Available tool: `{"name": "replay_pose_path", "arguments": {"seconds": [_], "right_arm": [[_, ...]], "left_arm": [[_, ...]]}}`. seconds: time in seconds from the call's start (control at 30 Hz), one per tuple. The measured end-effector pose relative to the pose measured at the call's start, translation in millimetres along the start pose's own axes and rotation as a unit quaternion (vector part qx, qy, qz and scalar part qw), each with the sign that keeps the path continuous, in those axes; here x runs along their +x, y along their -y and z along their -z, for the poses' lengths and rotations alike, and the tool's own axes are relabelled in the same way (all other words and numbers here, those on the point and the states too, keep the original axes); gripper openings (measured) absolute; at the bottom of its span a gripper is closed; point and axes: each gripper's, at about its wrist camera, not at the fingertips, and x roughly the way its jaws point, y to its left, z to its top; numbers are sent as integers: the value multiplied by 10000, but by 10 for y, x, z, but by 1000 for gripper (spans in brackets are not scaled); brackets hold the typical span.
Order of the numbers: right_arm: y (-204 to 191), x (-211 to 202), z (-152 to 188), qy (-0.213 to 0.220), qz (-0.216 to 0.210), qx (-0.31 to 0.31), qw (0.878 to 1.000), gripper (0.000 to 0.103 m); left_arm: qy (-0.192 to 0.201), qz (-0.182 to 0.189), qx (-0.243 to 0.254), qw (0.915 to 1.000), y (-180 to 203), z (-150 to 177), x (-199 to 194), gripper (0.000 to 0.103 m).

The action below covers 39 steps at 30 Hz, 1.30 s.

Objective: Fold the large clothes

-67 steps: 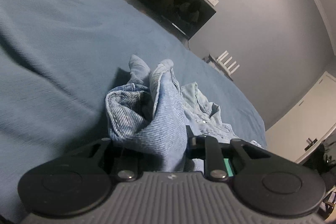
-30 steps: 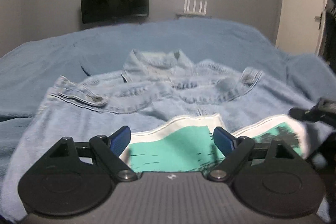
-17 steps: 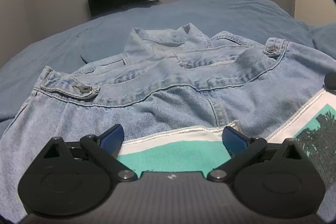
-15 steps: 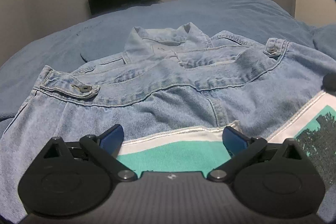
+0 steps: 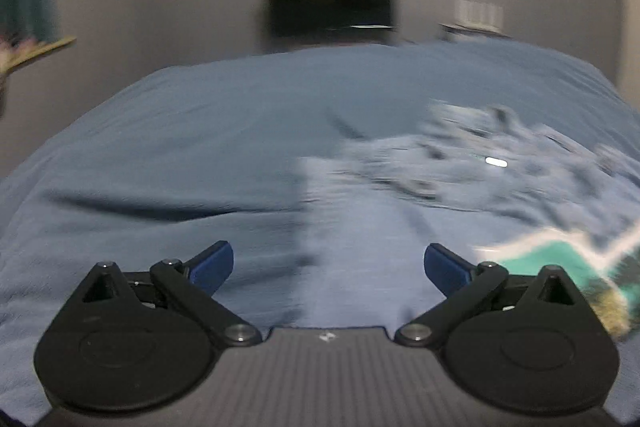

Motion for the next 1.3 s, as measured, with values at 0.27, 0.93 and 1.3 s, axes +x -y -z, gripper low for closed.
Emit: {"name": "replay_pose_path", "arguments": {"seconds": [0.27,0.93,1.3], "right_arm": [[-372,-63,51,176,224,-542,9981,34],[-3069,129,2273,-149,-665,-5970,7993,22],[-2860,-80,3232,-31,-1124,-7427,6601,15]], "left_arm": [[-919,-134,-174,9955,-184,177,458,102],[-583,294,-1712,9831,-727,108,234,101],[-65,284,-2794,9597,-1181,86,81,101]]}}
